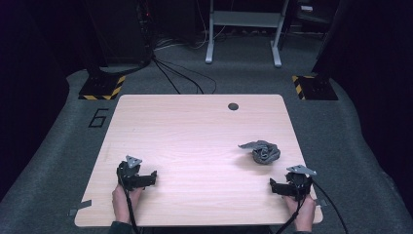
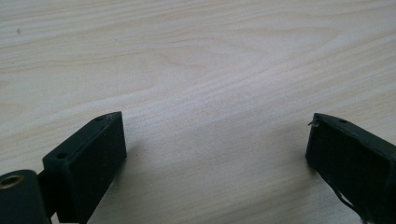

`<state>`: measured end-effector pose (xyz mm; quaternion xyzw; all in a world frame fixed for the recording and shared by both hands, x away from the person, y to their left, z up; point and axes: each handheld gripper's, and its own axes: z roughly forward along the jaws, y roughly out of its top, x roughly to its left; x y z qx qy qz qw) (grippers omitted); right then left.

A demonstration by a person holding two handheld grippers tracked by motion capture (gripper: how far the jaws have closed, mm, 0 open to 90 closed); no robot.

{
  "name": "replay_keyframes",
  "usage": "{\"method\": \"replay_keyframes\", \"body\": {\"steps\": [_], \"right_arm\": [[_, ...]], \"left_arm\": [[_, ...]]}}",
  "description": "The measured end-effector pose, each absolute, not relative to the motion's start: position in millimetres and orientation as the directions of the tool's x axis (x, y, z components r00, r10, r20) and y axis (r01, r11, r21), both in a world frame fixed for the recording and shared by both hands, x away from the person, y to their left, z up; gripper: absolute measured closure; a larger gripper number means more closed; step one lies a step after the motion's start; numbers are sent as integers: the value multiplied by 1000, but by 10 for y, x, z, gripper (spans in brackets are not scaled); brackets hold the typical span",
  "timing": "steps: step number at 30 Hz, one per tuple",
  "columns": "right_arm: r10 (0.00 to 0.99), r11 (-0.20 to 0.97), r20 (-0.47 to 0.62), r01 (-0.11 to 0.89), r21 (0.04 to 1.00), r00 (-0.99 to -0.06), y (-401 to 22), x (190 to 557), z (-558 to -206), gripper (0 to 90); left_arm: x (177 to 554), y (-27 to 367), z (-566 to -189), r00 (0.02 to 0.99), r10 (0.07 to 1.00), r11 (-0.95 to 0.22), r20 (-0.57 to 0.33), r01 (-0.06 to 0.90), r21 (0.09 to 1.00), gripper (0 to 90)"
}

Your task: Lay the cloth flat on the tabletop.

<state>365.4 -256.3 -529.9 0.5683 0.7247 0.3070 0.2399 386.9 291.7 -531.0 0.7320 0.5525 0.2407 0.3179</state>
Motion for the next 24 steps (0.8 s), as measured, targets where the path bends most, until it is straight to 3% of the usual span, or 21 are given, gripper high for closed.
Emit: {"method": "replay_keyframes", "body": {"steps": [24], "right_arm": [[970,189,-31,663,724,-242,-2547,3622,-5279,26]], "left_arm": [[3862,2933,-5310,226,974,-158,5,664,731,51]]}}
